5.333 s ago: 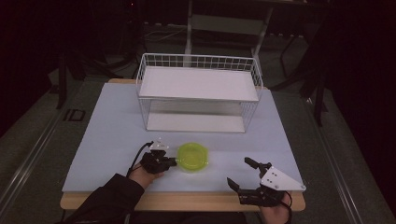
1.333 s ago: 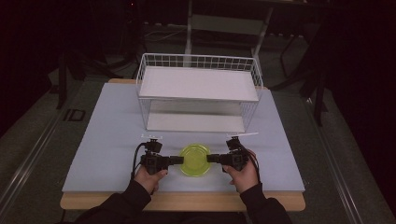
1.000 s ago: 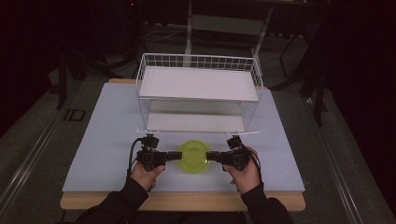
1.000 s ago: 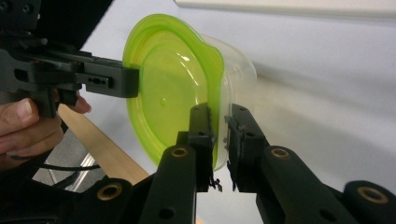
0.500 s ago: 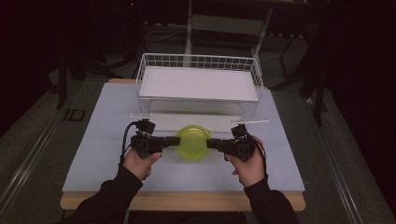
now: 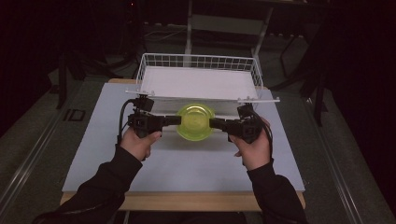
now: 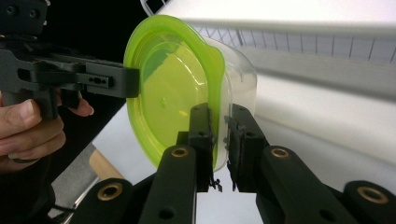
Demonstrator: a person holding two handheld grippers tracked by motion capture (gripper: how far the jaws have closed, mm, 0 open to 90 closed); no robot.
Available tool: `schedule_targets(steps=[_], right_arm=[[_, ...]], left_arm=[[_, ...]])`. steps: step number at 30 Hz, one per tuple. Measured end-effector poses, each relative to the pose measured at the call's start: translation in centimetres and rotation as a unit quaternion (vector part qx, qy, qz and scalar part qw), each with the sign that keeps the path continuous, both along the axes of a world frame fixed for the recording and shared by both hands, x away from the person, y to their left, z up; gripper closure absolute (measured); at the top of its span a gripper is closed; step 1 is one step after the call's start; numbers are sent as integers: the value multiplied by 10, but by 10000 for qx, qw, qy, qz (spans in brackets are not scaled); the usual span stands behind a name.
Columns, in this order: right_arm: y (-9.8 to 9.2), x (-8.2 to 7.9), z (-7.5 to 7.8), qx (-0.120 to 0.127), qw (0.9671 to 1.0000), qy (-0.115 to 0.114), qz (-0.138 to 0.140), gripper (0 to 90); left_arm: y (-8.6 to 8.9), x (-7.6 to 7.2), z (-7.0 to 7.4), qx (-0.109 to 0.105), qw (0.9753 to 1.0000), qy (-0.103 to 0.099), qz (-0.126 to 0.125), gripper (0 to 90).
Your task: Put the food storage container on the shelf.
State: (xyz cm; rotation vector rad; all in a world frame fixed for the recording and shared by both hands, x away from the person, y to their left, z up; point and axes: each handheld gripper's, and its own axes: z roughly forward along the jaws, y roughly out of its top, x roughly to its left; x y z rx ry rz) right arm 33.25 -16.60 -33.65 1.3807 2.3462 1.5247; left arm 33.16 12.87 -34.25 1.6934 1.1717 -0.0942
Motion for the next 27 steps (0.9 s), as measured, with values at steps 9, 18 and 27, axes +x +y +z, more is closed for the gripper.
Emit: schedule_targets(steps=[9, 18, 27], right_arm=[[4, 13, 25, 34, 9999, -117, -95, 808], [7, 35, 41, 53, 9997, -69, -228, 806], [8, 62, 53, 33, 9989, 12, -477, 803]], left_arm=[[3, 14, 24, -14, 9999, -96, 44, 812], [0, 34, 46, 109, 9997, -154, 178, 813], [-4, 64, 60, 180, 9994, 7, 308, 812]])
